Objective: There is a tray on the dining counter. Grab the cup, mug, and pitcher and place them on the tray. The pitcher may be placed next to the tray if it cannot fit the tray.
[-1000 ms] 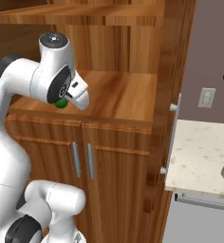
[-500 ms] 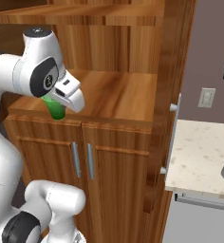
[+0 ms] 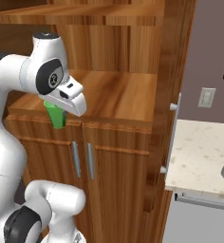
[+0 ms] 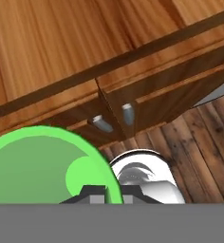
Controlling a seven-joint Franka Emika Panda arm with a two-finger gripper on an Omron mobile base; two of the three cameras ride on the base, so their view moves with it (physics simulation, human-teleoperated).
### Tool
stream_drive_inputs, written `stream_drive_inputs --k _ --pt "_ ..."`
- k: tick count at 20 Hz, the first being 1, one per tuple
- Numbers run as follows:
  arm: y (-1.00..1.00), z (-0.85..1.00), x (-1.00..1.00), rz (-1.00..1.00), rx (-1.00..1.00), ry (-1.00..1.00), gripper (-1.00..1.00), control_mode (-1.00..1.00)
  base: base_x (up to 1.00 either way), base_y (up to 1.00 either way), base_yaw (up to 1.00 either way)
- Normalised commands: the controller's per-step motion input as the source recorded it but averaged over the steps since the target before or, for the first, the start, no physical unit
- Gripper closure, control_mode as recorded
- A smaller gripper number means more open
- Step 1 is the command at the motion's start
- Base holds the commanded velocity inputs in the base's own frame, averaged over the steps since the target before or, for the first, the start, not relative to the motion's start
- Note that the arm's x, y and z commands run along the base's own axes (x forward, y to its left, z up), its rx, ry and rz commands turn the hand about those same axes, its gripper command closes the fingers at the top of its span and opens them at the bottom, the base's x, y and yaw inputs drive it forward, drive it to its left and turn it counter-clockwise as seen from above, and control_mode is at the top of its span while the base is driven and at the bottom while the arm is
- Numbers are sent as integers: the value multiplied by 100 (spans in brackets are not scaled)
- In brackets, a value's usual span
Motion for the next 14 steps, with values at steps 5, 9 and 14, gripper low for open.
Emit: stream_drive_inputs --k 5,9,14 --pt "0 0 0 0 0 0 100 100 -87 -6 0" --pt "0 0 0 0 0 0 100 100 -100 -22 -6" --pt "0 0 0 0 0 0 100 100 -74 -3 -63"
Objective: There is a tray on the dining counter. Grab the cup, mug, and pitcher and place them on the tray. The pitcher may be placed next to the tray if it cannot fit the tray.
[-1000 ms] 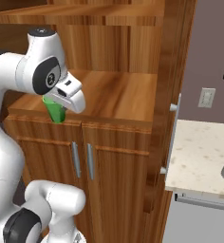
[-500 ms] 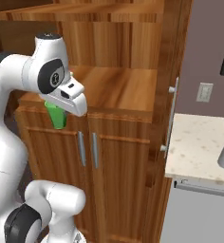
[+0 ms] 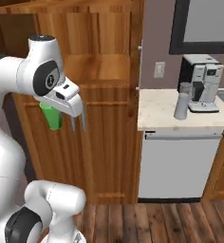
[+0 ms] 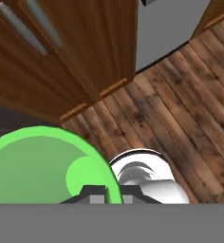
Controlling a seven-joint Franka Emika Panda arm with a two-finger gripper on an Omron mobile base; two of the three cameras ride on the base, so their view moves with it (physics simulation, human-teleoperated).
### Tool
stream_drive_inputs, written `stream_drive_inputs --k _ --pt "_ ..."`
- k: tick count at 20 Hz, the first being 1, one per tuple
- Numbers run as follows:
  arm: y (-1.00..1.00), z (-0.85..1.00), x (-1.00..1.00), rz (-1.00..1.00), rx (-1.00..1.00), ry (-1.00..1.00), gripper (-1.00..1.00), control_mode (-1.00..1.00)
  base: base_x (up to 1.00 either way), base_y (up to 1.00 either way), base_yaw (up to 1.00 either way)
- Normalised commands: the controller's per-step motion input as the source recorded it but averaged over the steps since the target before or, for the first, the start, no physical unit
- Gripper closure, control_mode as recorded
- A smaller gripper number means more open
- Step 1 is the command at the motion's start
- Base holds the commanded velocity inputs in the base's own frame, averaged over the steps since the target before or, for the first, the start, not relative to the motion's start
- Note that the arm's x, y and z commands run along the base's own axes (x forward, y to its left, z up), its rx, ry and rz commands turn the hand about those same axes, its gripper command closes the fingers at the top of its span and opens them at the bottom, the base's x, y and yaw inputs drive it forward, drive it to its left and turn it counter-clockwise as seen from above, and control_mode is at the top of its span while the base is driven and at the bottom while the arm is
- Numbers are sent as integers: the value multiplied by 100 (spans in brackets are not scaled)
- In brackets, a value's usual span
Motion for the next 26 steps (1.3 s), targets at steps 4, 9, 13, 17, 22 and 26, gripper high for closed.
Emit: stream_drive_inputs --k 4,9,13,17,22,26 --pt "0 0 0 0 0 0 100 100 -16 0 -100" --pt "0 0 0 0 0 0 100 100 -14 0 -100" --pt "0 0 0 0 0 0 100 100 -14 0 -100" --pt "0 0 0 0 0 0 100 100 -16 0 -96" --pt "0 0 0 0 0 0 100 100 -19 -1 -90" --pt "0 0 0 0 0 0 100 100 -20 -24 -59"
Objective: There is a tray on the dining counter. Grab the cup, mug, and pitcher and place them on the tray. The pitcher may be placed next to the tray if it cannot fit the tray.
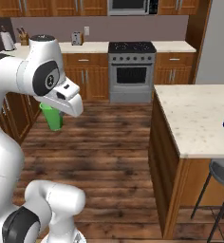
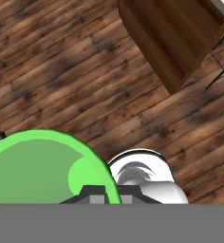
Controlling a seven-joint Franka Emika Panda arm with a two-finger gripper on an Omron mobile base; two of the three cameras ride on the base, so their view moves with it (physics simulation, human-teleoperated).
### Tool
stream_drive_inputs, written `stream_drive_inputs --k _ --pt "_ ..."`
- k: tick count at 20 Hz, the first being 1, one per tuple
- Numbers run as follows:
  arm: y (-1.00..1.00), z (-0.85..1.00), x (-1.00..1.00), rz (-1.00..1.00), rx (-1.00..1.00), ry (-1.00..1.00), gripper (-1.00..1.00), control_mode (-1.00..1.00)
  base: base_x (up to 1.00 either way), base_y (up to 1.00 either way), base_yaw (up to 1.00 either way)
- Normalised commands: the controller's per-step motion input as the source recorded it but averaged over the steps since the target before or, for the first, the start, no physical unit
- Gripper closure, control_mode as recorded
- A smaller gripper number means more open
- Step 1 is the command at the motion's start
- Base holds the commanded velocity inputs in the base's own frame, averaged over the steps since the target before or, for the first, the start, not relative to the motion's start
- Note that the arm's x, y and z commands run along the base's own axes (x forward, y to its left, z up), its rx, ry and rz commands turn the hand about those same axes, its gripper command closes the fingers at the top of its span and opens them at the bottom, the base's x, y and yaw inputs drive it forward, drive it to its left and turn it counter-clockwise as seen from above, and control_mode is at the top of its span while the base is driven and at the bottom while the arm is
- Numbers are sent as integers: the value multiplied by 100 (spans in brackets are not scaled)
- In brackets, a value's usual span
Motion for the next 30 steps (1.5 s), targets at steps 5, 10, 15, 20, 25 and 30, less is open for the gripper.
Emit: stream_drive_inputs --k 5,10,15,20,25,30 --pt "0 0 0 0 0 0 100 100 0 -70 8" --pt "0 0 0 0 0 0 100 100 0 -100 27" --pt "0 0 0 0 0 0 100 100 0 -100 29" --pt "0 0 0 0 0 0 100 100 0 -100 30" --pt "0 0 0 0 0 0 100 100 0 -100 27" --pt "0 0 0 0 0 0 100 100 0 -100 22"
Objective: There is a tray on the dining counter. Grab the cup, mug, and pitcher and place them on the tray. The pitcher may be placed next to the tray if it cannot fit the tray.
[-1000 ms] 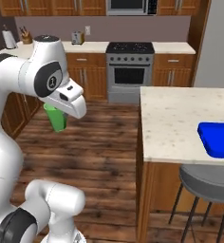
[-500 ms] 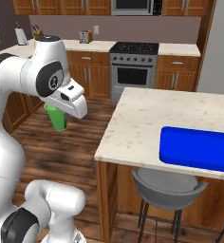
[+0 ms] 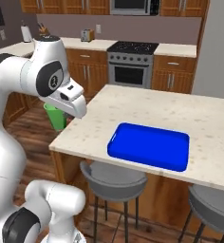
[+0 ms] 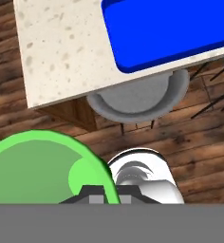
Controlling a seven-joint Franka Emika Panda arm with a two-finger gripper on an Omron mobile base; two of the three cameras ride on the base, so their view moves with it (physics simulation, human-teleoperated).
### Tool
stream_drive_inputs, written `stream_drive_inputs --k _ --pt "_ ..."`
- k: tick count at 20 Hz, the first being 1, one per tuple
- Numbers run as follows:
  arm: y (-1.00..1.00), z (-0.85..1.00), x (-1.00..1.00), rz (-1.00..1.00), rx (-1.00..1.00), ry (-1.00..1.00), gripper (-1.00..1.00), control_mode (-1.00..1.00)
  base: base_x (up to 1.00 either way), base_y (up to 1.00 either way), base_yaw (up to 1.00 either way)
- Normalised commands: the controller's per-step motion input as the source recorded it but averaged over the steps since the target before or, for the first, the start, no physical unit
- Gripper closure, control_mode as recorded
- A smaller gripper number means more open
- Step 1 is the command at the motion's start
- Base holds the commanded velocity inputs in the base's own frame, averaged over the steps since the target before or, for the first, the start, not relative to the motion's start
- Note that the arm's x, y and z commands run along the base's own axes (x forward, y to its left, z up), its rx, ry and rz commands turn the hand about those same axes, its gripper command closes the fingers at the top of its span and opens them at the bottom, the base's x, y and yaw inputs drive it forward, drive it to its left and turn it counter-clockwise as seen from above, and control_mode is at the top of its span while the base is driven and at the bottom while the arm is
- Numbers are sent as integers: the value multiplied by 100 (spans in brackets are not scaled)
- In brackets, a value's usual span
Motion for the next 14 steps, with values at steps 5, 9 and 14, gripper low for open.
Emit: stream_drive_inputs --k 5,9,14 --pt "0 0 0 0 0 0 100 100 8 -99 18" --pt "0 0 0 0 0 0 100 100 62 -50 4" --pt "0 0 0 0 0 0 100 100 95 -26 0"
